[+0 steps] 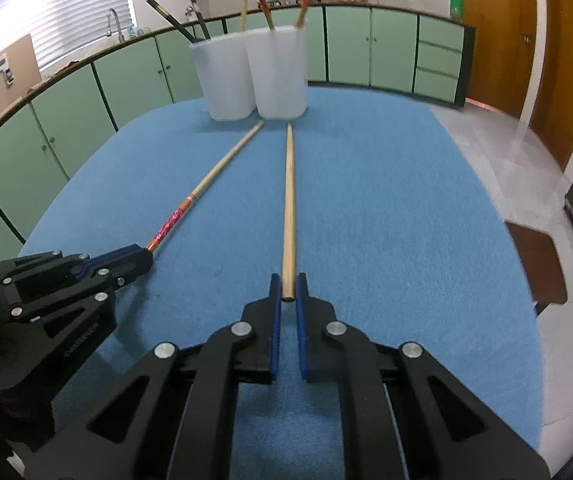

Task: Organize utensils
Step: 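Grasp the plain wooden chopstick with the right tool while the left tool grasps the red-patterned one, then lift both chopsticks over the white holder and open both tools to drop them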

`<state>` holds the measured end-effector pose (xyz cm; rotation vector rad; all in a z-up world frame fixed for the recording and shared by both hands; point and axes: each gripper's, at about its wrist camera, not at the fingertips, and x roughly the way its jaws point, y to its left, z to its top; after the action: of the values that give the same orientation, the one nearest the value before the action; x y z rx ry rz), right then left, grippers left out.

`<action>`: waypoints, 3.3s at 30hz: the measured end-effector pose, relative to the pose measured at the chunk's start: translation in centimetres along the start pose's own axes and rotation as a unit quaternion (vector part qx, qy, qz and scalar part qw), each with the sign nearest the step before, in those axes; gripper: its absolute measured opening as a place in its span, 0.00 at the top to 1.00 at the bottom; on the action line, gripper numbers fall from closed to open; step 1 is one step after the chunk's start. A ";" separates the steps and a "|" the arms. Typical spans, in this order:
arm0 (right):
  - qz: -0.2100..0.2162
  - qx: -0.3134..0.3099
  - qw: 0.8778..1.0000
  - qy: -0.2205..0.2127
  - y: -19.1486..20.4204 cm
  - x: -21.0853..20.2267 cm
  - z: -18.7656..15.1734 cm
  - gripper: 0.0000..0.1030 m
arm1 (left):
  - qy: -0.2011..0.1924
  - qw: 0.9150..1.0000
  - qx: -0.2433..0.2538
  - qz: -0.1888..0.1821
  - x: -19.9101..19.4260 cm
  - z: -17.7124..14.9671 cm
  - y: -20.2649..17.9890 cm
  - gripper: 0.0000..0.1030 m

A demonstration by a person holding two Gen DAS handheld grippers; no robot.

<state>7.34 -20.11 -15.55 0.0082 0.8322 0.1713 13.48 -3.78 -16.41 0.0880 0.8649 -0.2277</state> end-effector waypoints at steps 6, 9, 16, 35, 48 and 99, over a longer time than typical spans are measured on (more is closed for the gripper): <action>0.005 -0.006 0.999 -0.047 -0.1 -3.6 2.2 0.94 | -0.046 0.999 0.001 -0.002 -4.0 1.9 0.8 0.94; 0.009 -0.004 0.998 -0.069 -0.3 -5.2 3.3 0.94 | -0.072 0.997 -0.002 -0.004 -5.9 3.1 1.3 0.94; 0.030 0.014 0.995 -0.099 -1.3 -7.7 5.5 0.94 | -0.113 0.994 -0.009 -0.011 -9.0 5.5 2.1 0.94; 0.027 0.018 0.995 -0.095 -1.1 -7.6 5.4 0.94 | -0.121 0.991 -0.047 -0.024 -9.6 5.4 4.4 0.94; 0.059 0.006 0.990 -0.127 -2.1 -9.3 14.2 0.94 | -0.169 0.985 -0.020 -0.037 -11.7 12.6 5.5 0.94; -0.006 -0.010 0.985 -0.172 -5.3 -4.8 28.4 0.36 | -0.182 0.983 -0.021 -0.019 -4.7 25.2 7.4 0.34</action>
<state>25.85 -24.35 6.68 0.0139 0.4856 0.1601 30.99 -0.04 3.34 -0.0103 0.5073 -0.2519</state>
